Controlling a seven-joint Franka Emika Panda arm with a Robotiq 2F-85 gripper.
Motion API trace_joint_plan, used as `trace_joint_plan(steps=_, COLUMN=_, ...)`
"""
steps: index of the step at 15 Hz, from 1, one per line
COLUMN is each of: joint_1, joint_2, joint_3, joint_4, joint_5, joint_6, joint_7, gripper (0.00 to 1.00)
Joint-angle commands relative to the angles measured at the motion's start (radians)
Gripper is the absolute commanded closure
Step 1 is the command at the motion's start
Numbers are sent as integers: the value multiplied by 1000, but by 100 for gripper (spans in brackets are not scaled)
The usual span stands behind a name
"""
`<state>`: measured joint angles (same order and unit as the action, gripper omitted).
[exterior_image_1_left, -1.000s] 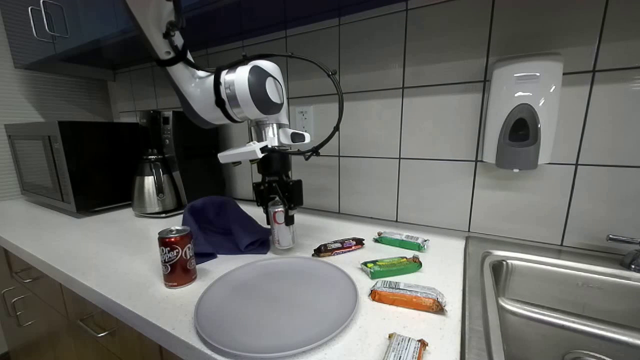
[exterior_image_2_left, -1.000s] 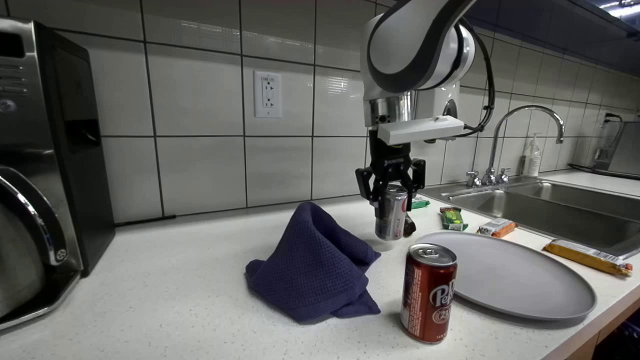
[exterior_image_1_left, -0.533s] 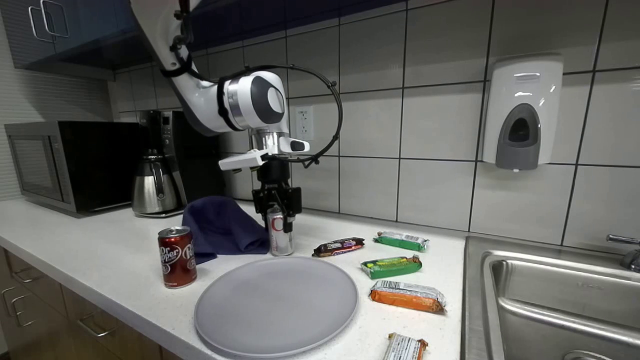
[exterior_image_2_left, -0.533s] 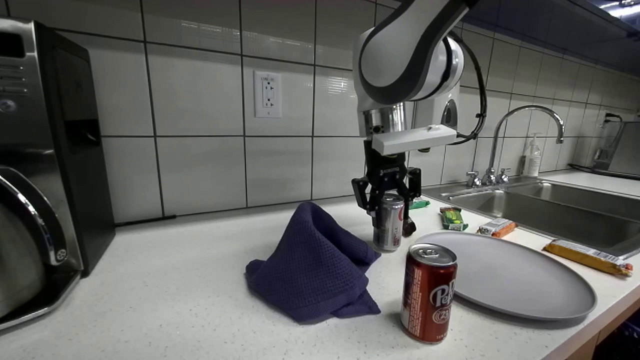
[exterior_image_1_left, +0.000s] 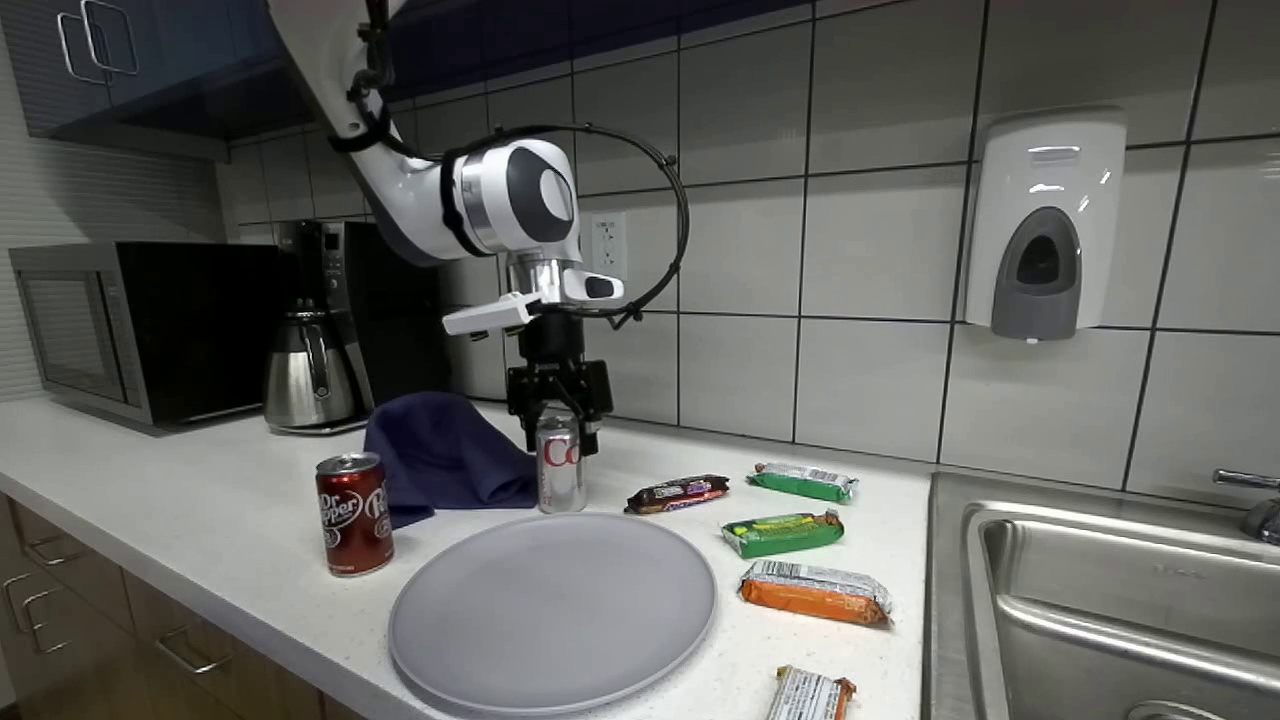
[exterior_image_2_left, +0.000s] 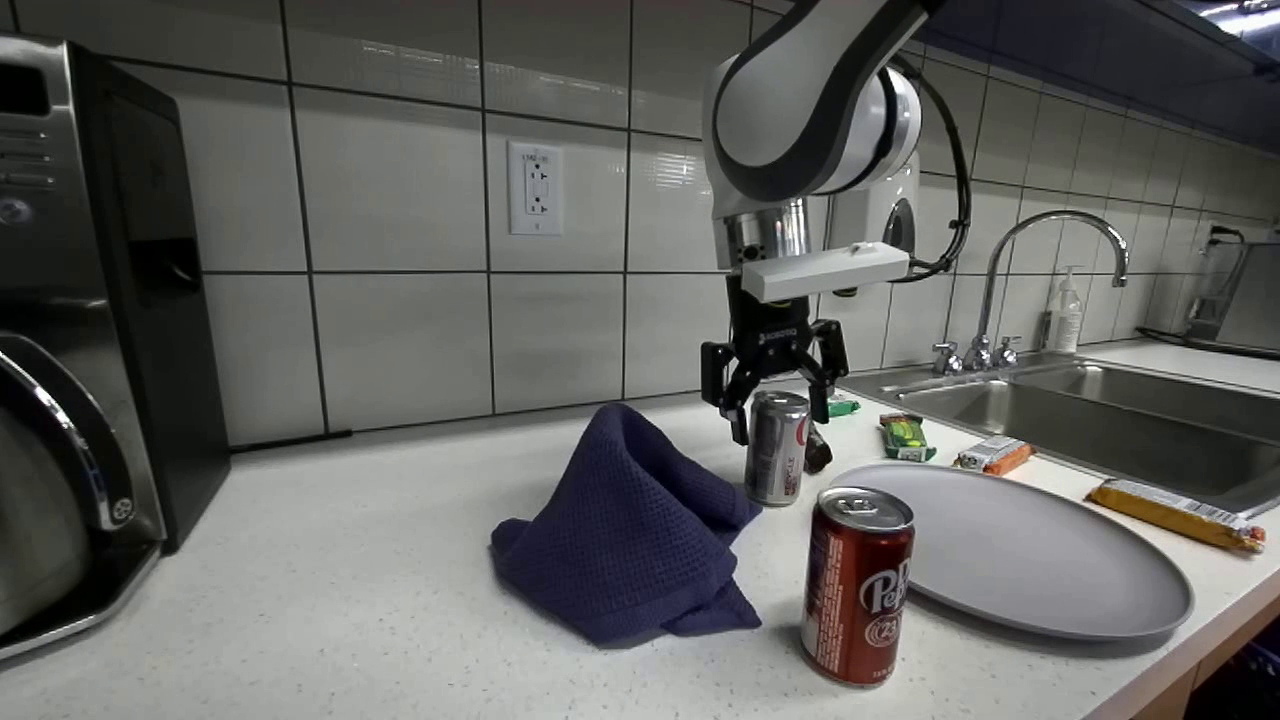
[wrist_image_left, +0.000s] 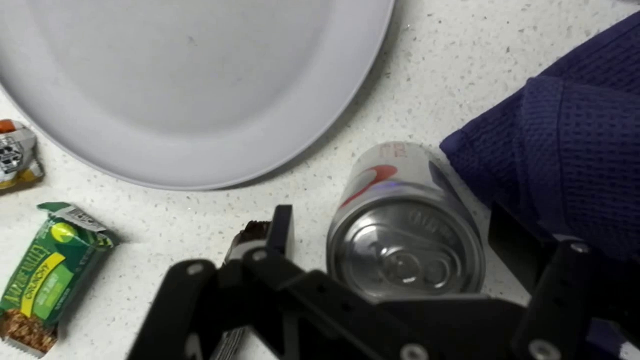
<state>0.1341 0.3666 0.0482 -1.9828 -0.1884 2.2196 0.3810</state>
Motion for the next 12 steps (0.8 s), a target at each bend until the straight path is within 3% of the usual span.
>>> trace_joint_plan(steps=1, joint_1=3, joint_2=-42, joint_3=-14, joint_4=-2, joint_5=29, joint_6=-30, joint_7=-17, gripper=0)
trace_joint_plan(steps=12, joint_1=-11, joint_2=-82, joint_3=-43, joint_4=10, joint_5=67, joint_6=-2, joint_7=-3, gripper=0)
